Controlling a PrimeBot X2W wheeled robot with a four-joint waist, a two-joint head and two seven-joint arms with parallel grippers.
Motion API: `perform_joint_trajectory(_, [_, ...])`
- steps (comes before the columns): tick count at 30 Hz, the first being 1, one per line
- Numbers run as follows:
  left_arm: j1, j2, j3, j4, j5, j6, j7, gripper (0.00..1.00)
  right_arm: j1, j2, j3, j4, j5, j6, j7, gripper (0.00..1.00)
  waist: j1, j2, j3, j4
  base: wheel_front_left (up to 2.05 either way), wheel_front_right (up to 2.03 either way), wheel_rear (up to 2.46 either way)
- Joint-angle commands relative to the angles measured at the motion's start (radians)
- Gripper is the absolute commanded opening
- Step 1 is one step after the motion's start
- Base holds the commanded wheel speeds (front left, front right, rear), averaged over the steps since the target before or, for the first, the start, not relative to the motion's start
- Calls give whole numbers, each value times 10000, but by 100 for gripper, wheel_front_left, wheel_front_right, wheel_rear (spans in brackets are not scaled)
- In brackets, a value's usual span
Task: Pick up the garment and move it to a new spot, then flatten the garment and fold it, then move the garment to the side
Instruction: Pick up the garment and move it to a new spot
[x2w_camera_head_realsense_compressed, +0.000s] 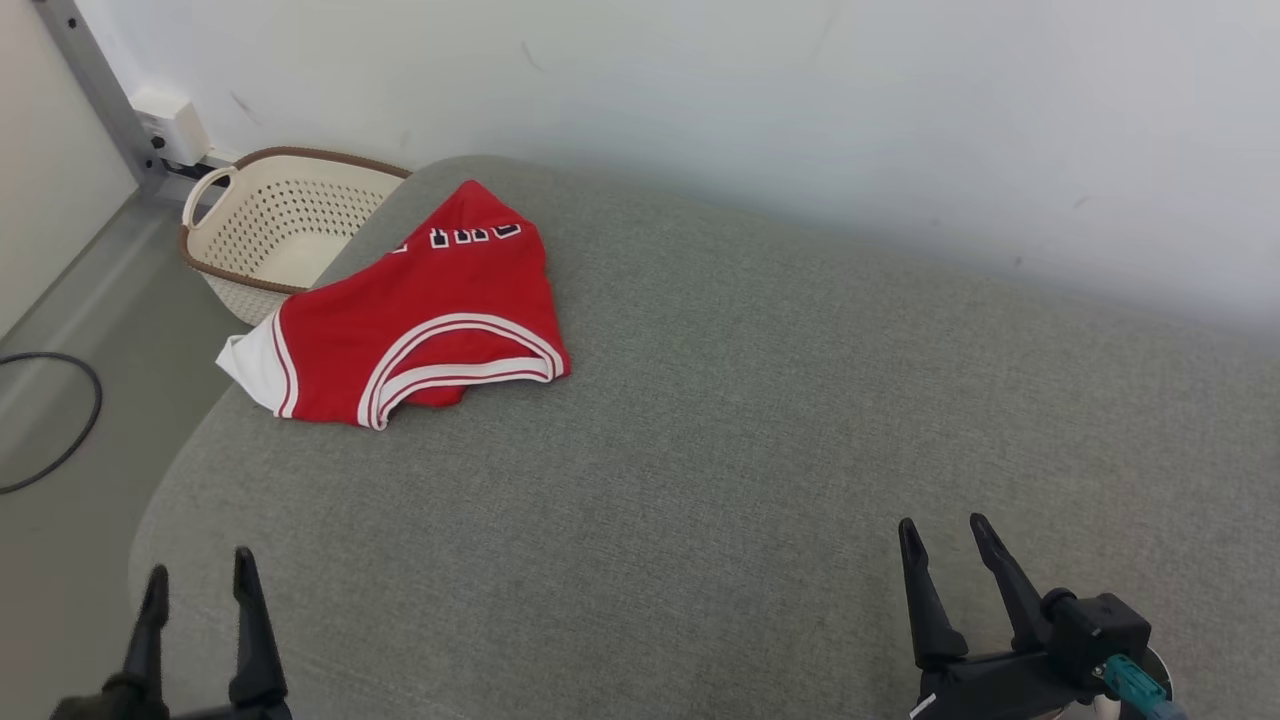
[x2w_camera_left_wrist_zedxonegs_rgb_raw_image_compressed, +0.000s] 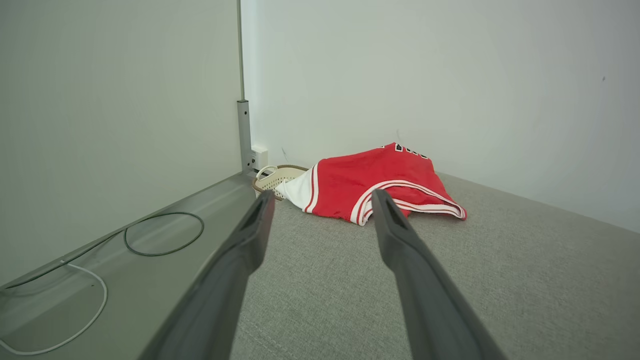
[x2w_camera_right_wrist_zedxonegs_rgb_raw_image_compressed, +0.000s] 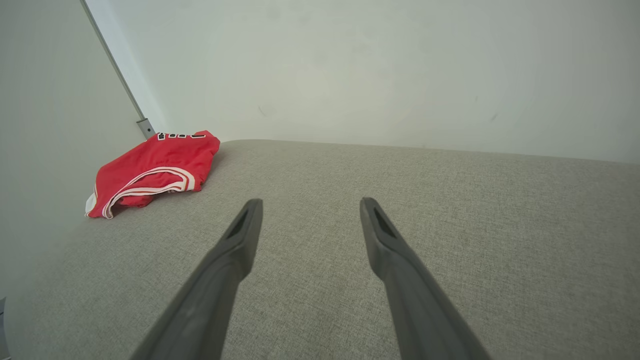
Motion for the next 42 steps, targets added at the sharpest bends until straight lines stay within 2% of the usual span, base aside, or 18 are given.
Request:
perform_joint_trajectory(1, [-242, 83, 90, 42, -103, -52, -13, 100, -89, -73, 34, -17, -59, -8, 2, 100, 0, 0, 145, -220, 0, 0, 0])
perform_joint_trajectory(9, [-2363, 755, 790, 459, -447, -485, -13, 100, -529, -132, 385, -48, -117, -8, 2, 100, 0, 0, 579, -1171, 0, 0, 0])
perform_joint_trajectory(25, [-6099, 2420, 1271, 3510, -1637, -1424, 726, 100, -1432, 34, 841, -165, 37, -8, 2, 100, 0, 0, 1816, -3360, 0, 0, 0])
perform_joint_trajectory(33, [-7221, 3324, 1201, 4836, -1739, -1656, 1352, 100, -1664, 85, 863, -260, -23, -8, 2, 100, 0, 0, 2327, -3897, 0, 0, 0])
perform_joint_trajectory(42, [-8226, 4246, 825, 6988, -1689, -1807, 2352, 100, -1928, 154, 947, -315, 1, -8, 2, 100, 0, 0, 2693, -4346, 0, 0, 0])
